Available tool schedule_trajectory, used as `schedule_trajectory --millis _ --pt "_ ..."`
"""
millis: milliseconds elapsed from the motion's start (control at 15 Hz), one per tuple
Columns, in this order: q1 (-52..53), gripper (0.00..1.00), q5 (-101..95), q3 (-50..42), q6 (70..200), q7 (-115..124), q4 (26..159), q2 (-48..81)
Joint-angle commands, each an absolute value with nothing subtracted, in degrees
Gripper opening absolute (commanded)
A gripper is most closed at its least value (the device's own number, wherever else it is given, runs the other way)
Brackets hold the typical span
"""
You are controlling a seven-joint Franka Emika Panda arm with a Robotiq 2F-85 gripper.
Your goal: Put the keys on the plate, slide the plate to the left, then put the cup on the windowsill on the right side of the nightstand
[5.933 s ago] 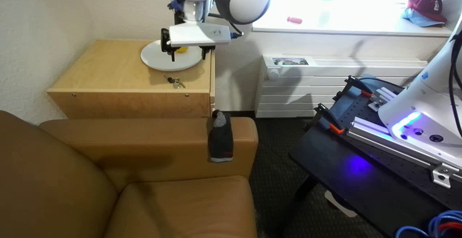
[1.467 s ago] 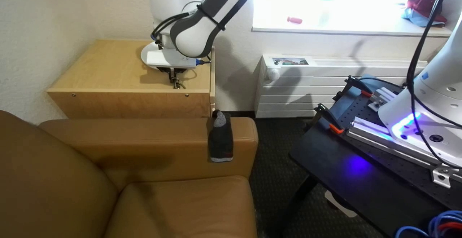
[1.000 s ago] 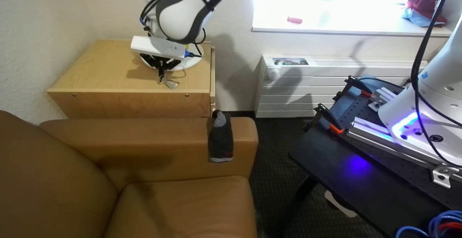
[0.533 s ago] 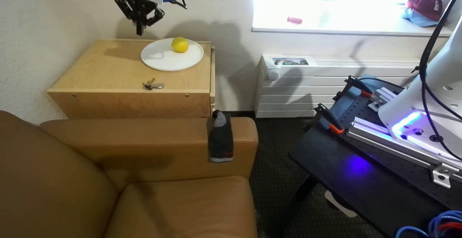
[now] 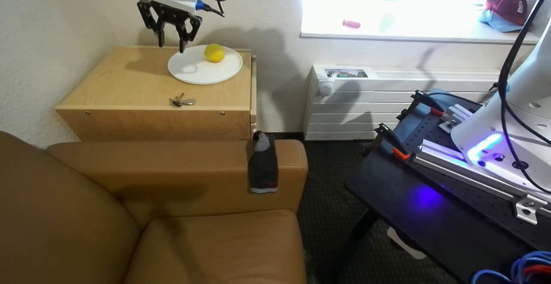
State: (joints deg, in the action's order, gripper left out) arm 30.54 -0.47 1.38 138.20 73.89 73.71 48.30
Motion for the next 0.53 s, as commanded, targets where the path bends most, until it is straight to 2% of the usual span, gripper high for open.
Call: schedule_trajectory --millis 0,200,467 --pt "31.6 0.82 -0.3 2.1 137.8 74.1 75.8 49.6" --pt "32.5 0.99 -0.5 2.8 137.5 74.8 75.1 52.1" --pt "34.2 1.0 -0.9 1.7 137.1 77.6 73.1 55.6"
